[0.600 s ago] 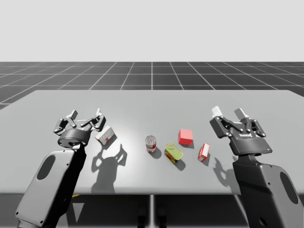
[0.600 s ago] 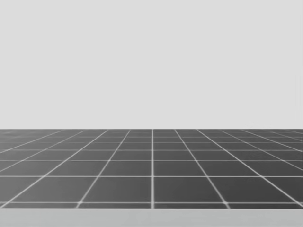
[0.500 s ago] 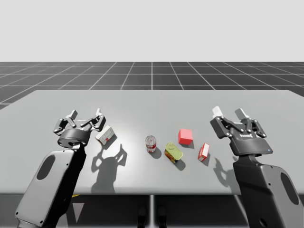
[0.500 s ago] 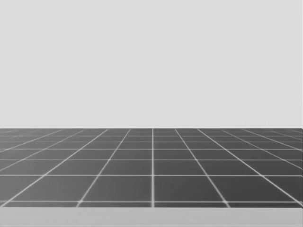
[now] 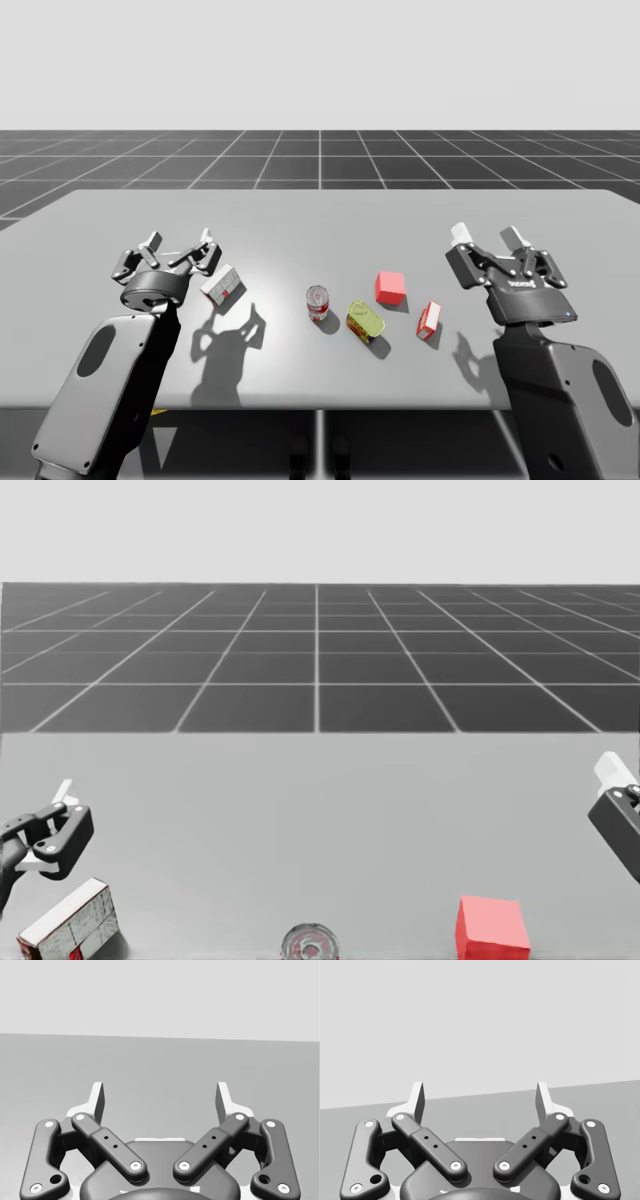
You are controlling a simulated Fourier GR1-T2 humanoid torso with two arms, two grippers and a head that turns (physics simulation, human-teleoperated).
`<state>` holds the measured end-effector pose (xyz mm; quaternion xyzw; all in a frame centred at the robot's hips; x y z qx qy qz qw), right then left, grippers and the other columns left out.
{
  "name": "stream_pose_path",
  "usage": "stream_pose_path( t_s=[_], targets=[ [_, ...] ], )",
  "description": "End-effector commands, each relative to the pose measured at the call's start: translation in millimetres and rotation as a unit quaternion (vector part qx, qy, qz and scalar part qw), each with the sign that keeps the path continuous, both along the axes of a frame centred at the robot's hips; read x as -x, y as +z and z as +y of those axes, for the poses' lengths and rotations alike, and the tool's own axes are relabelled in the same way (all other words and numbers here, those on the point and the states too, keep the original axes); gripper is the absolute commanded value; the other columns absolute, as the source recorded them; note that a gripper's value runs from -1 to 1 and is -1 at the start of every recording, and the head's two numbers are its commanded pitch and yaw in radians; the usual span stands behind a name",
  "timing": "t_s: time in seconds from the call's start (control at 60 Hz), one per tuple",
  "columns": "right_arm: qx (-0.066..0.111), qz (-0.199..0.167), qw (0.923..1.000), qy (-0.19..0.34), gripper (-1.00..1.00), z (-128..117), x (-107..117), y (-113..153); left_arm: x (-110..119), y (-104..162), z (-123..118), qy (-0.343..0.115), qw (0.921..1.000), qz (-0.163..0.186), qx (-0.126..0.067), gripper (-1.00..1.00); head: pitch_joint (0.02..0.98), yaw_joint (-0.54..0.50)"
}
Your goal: Find the red cube and pick it up.
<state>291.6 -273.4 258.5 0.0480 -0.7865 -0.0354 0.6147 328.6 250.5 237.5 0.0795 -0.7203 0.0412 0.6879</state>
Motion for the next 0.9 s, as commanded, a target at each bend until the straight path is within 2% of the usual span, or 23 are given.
stream_pose_path(
  t_s=[0.017,0.317,0.5,0.667,0.767,0.85,0.9],
  targets=[
    [0.006,0.000,0.9999,-0.008,-1.00,-2,-2,-1,-1,0,1,-0.001,1.0000,-0.001,-0.001,-1.00,0.512,-0.01],
    [0.013,0.002,0.9998,-0.012,-1.00,-2,-4,-3,-2,-1,1,-0.003,1.0000,-0.001,-0.003,-1.00,0.681,-0.08],
    [0.018,0.003,0.9997,-0.014,-1.00,-1,-5,-5,-2,-1,0,-0.008,1.0000,-0.003,-0.005,-1.00,0.767,-0.21],
    [0.021,0.002,0.9997,-0.013,-1.00,-1,-5,-4,-2,-2,-4,-0.010,0.9999,-0.003,-0.006,-1.00,0.799,-0.29],
    [0.021,0.004,0.9998,-0.006,-1.00,1,-5,-5,-3,-2,-4,-0.011,0.9999,-0.003,-0.007,-1.00,0.795,-0.29],
    [-0.005,0.020,0.9995,0.023,-1.00,7,-4,-6,-4,-2,-4,-0.011,0.9999,-0.004,-0.007,-1.00,0.789,-0.29],
    [-0.007,0.037,0.9989,0.029,-1.00,9,-3,-7,-3,-2,-5,-0.010,0.9999,-0.004,-0.006,-1.00,0.787,-0.29]
  ],
)
